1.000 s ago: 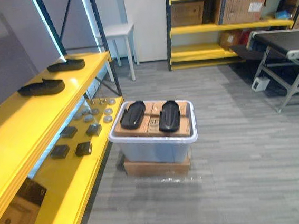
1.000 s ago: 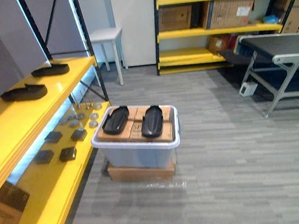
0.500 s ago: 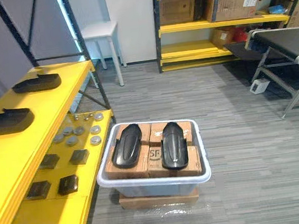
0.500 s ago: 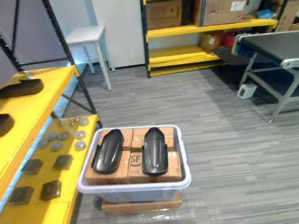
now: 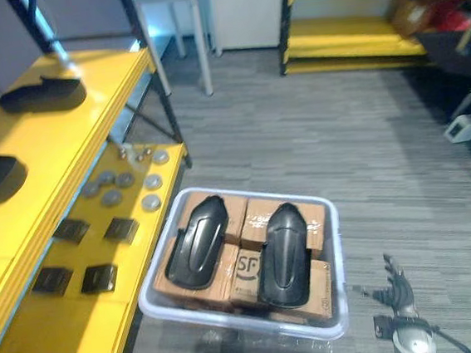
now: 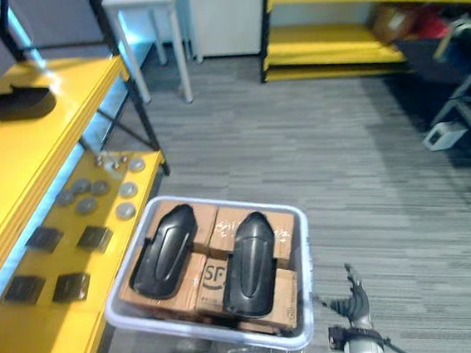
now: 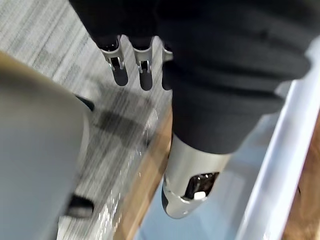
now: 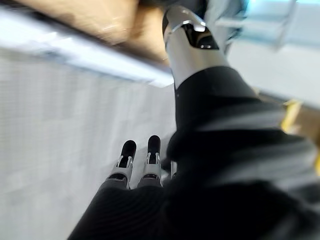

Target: Walk over and take plastic housings, then place them on the shelf

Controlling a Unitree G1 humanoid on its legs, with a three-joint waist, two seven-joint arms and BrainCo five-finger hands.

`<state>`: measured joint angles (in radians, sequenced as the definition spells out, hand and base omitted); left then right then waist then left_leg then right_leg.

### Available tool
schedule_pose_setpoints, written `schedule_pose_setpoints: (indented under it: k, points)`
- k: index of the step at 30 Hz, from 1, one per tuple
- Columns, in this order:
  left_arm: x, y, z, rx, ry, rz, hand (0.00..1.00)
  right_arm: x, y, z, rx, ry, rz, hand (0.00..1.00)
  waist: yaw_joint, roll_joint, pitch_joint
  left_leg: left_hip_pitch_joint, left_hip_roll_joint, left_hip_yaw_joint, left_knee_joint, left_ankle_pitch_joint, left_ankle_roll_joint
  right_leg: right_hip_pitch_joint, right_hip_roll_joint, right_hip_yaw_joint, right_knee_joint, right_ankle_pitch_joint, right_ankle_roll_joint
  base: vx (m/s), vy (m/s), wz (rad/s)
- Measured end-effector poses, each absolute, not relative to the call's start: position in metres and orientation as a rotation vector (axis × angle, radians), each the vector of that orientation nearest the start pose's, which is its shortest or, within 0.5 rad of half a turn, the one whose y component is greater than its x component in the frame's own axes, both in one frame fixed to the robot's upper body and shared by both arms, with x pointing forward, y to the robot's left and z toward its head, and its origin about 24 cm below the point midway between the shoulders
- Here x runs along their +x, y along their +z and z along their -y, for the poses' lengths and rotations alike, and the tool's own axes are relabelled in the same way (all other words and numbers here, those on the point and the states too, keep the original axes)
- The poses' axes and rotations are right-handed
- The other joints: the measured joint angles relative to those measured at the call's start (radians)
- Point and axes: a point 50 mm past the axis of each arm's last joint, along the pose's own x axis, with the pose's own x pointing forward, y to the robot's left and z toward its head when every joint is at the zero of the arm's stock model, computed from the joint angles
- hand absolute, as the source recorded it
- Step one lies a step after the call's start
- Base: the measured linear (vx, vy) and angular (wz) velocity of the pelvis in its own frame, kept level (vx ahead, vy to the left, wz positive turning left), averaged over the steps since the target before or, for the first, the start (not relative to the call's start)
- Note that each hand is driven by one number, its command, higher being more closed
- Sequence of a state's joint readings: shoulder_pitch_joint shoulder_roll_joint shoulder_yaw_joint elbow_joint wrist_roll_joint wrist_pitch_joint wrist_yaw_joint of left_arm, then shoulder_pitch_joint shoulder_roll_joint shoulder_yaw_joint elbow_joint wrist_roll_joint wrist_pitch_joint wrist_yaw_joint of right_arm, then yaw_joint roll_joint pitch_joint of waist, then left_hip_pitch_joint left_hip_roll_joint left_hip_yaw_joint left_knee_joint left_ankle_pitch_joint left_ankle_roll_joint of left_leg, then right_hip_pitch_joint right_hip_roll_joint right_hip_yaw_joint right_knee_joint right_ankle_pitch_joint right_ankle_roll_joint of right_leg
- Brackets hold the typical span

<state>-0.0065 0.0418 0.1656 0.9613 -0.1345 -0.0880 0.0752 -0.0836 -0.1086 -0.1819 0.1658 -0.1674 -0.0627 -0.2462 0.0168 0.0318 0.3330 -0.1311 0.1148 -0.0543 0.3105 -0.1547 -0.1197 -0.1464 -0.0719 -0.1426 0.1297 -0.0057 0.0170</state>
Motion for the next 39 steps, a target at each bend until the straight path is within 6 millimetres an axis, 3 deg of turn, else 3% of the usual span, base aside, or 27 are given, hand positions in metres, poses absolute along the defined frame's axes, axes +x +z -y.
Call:
schedule_pose_setpoints:
  k: [2, 4, 7, 12, 17, 23, 24, 29, 39]
  points:
    - [0.158, -0.136, -0.191, -0.091, 0.281, -0.842, 0.0, 0.282, 0.061, 0.213, -0.245, -0.403, 0.092, 0.0, 0.015, 0.005, 0.02, -0.018, -0.005, 0.005, -0.041, -0.003, 0.004, -0.043, -0.002, 0.0, -0.001, 0.009, 0.013, -0.02, 0.105, 0.11]
    - [0.174, -0.129, -0.189, -0.073, 0.258, -0.799, 0.0, 0.308, 0.09, 0.205, -0.221, -0.43, 0.185, 0.0, 0.048, 0.009, 0.074, -0.031, -0.026, 0.003, -0.07, 0.0, 0.008, -0.064, -0.019, 0.002, -0.023, 0.038, 0.029, -0.04, 0.123, 0.04]
    - [0.182, -0.125, -0.189, -0.05, 0.253, -0.773, 0.0, 0.329, 0.105, 0.199, -0.241, -0.464, 0.203, 0.0, 0.072, 0.017, 0.094, -0.06, -0.049, 0.0, -0.064, 0.009, 0.023, -0.069, -0.043, -0.001, -0.06, 0.068, 0.036, -0.07, 0.14, 0.12]
    - [0.184, -0.123, -0.193, -0.039, 0.281, -0.766, 0.0, 0.34, 0.1, 0.203, -0.271, -0.562, 0.114, 0.0, 0.078, 0.021, 0.1, -0.103, -0.065, 0.001, -0.056, 0.011, 0.026, -0.103, -0.055, 0.002, -0.071, 0.088, 0.039, -0.01, 0.074, 0.01]
    - [0.189, -0.122, -0.193, -0.04, 0.306, -0.767, 0.0, 0.336, 0.077, 0.218, -0.318, -0.669, -0.033, 0.0, 0.077, 0.035, 0.121, -0.146, -0.065, 0.006, -0.04, 0.009, 0.029, -0.143, -0.053, 0.018, -0.07, 0.095, 0.04, -0.03, 0.024, -0.07]
    - [0.195, -0.12, -0.19, -0.03, 0.309, -0.76, 0.0, 0.329, 0.072, 0.226, -0.413, -0.749, -0.067, 0.0, 0.071, 0.048, 0.132, -0.186, -0.058, 0.009, -0.015, 0.007, 0.034, -0.173, -0.044, 0.023, -0.068, 0.106, 0.04, -0.06, 0.002, -0.02]
    - [0.196, -0.12, -0.19, -0.029, 0.31, -0.759, 0.0, 0.328, 0.071, 0.227, -0.419, -0.764, -0.07, 1.0, 0.071, 0.049, 0.132, -0.192, -0.057, 0.003, -0.008, 0.005, 0.037, -0.176, -0.042, 0.021, -0.068, 0.108, 0.039, -0.07, -0.001, 0.05]
    - [0.199, -0.118, -0.19, -0.032, 0.318, -0.748, 0.0, 0.331, 0.074, 0.231, -0.412, -0.789, -0.063, 1.0, 0.073, 0.049, 0.134, -0.231, -0.055, 0.0, 0.009, 0.003, 0.04, -0.208, -0.038, 0.023, -0.067, 0.124, 0.036, -0.08, -0.004, 0.0]
    - [0.201, -0.119, -0.191, -0.034, 0.306, -0.756, 0.0, 0.355, 0.092, 0.261, -0.421, -0.672, -0.099, 1.0, 0.072, 0.05, 0.135, -0.219, -0.041, -0.001, 0.004, 0.009, 0.046, -0.2, -0.021, 0.025, -0.071, 0.136, 0.027, -0.02, -0.01, -0.02]
